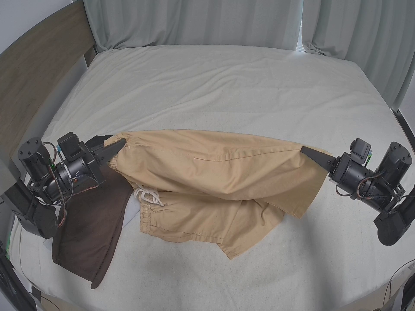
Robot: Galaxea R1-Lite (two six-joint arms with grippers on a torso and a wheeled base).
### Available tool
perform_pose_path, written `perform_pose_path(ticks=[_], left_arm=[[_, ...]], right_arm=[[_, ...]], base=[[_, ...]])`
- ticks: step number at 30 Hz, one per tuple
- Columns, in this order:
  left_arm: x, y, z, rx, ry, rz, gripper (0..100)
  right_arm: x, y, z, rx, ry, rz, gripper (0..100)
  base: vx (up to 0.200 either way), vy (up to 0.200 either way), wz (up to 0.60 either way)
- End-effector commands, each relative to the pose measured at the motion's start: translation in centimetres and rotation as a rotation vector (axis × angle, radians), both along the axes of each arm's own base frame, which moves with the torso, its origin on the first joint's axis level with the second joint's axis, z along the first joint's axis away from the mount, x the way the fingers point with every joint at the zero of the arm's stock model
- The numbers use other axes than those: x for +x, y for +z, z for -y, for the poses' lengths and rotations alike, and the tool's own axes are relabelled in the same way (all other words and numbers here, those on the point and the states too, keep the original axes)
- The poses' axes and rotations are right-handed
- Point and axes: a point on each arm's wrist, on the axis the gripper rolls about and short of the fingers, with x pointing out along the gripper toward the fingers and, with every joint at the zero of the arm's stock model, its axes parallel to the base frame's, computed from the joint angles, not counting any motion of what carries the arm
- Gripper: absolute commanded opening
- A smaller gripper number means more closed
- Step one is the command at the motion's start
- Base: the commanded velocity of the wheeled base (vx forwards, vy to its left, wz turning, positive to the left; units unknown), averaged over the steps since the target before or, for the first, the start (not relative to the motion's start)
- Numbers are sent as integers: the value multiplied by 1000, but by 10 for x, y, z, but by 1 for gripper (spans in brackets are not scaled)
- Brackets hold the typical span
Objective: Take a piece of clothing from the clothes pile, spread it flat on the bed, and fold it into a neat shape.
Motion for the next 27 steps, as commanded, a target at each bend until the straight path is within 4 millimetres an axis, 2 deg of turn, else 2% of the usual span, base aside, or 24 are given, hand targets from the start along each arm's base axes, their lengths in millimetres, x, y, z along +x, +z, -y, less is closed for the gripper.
perform_pose_path(ticks=[1, 27], left_arm=[[1, -1, -2, -2, 8, -3, 0], [7, -1, -12, -28, 43, -21, 0]], right_arm=[[3, 1, 5, 3, -19, 5, 0], [21, -3, 26, 7, -101, -4, 0]], base=[[0, 0, 0], [0, 0, 0]])
